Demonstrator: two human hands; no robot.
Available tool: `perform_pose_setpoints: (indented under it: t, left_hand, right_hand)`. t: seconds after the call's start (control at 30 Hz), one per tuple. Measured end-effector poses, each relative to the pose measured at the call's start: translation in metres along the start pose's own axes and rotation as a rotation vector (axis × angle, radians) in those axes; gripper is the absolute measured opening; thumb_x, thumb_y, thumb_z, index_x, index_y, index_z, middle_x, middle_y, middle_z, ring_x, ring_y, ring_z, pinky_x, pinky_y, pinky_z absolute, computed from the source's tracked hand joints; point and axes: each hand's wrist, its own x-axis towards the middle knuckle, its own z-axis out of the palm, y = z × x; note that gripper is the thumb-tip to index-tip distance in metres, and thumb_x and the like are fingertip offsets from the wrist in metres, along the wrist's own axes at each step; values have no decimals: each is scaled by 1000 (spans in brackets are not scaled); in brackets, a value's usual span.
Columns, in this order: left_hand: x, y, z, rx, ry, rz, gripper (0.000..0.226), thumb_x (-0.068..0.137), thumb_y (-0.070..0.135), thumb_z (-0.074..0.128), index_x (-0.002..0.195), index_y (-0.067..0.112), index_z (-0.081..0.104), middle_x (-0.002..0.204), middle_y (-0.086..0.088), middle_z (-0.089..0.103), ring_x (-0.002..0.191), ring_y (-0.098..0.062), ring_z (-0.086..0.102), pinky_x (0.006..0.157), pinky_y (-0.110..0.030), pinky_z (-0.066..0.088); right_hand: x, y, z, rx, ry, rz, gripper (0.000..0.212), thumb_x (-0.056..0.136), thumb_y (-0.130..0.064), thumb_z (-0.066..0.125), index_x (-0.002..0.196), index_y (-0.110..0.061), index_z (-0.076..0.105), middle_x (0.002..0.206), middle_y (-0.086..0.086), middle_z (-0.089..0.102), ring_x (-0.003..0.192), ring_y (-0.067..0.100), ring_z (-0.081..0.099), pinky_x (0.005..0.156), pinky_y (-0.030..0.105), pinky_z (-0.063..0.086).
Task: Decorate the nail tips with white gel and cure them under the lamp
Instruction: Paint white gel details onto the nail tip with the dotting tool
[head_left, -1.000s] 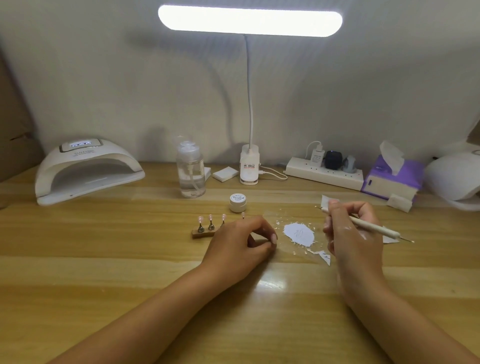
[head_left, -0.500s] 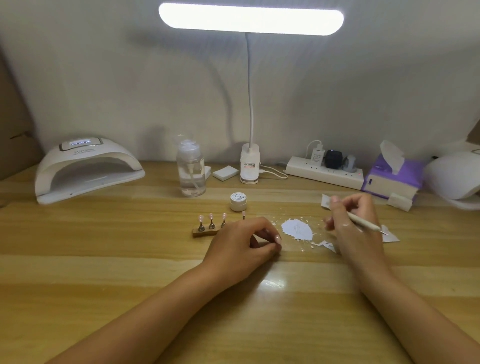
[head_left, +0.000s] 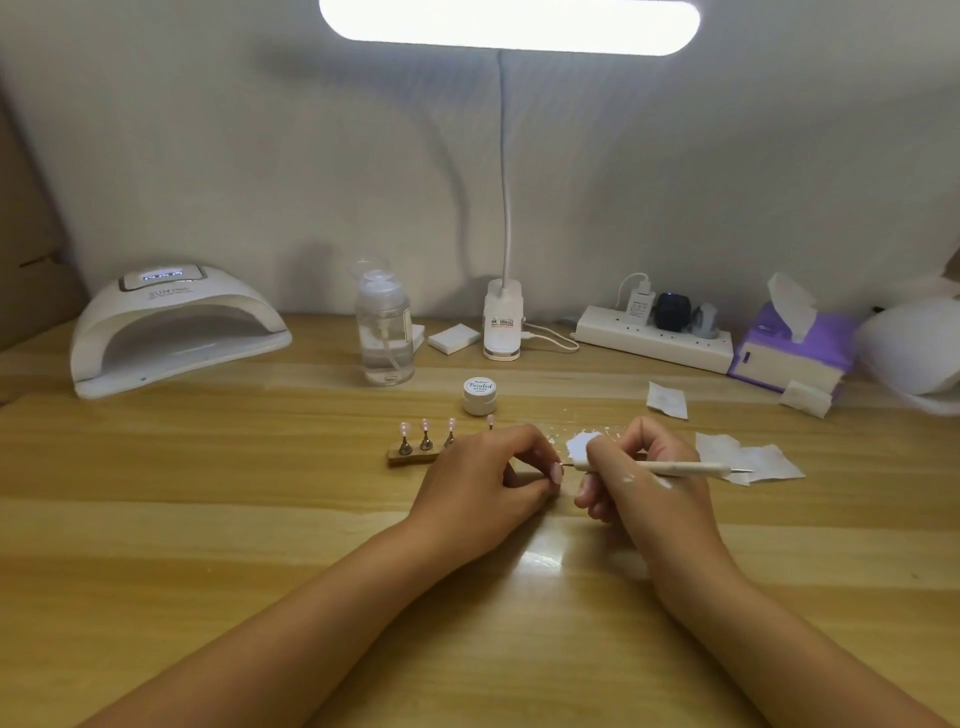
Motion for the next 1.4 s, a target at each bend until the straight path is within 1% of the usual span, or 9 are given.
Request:
perform_pose_setpoints:
  t: [0.13,0.23,0.33,0.4,0.77,1.07,1.2,1.27,1.4]
  left_hand:
    - [1,0,0,15,9,1,26,81,24,72,72,45,58,82,30,65,59,0,59,58,-20,36]
    - [0,0,0,16,5,8,27,80,23,71,71,44,57,79,33,63,58,0,58,56,-18,33]
    - [1,0,0,11,9,20,28,80,23,72,70,44,57,78,34,63,57,1,58,54,-12,30]
    - [1,0,0,5,11,25,28,80,23,72,70,44,57,80,33,64,57,2,58,54,-11,30]
    - [0,0,-1,-1,7,29,25,79,21,71,73,42,59,83,30,65,58,1,58,54,-12,30]
    - [0,1,-1,9,5,22,24,79,21,71,73,42,60,79,28,65,60,0,60,57,-17,34]
    - [0,1,-2,12,-2,21,25,79,21,71,72,42,60,74,31,62,59,1,59,56,-17,32]
    - [0,1,-1,5,-4,18,22,78,20,71,73,39,61,74,30,63,57,-1,58,56,-19,33]
    - [0,1,-1,-7,-6,14,19,79,20,71,74,36,63,72,30,62,56,-1,57,57,-20,33]
  right_hand:
    - [1,2,2,5,-12,-12,21,82,-5,63,69,-10,47,54,16,65,43,12,56,44,19,45]
    - [1,3,3,12,-19,-14,23,83,-4,62,68,-10,45,53,17,65,43,12,56,44,18,45]
    - [1,2,3,11,-23,-17,25,84,-2,62,67,-10,44,52,17,64,42,12,55,44,19,45]
    - [1,2,2,9,-26,-19,25,84,-2,62,68,-10,44,53,17,64,42,13,55,44,19,45]
    - [1,4,1,8,-23,-24,22,85,-3,62,70,-9,46,53,15,66,42,11,57,44,18,45]
    - [0,4,1,-8,-33,-35,23,84,-3,62,69,-9,46,53,16,65,43,12,57,45,19,46]
    - [2,5,0,5,-28,-36,21,84,-3,61,70,-8,46,52,15,65,42,11,56,44,18,45]
    - [2,6,0,-19,-33,-47,23,82,-7,64,69,-9,46,53,15,65,43,12,56,44,19,45]
    - [1,5,1,-46,-24,-37,20,67,-23,61,67,-13,44,54,15,66,43,14,55,45,20,44]
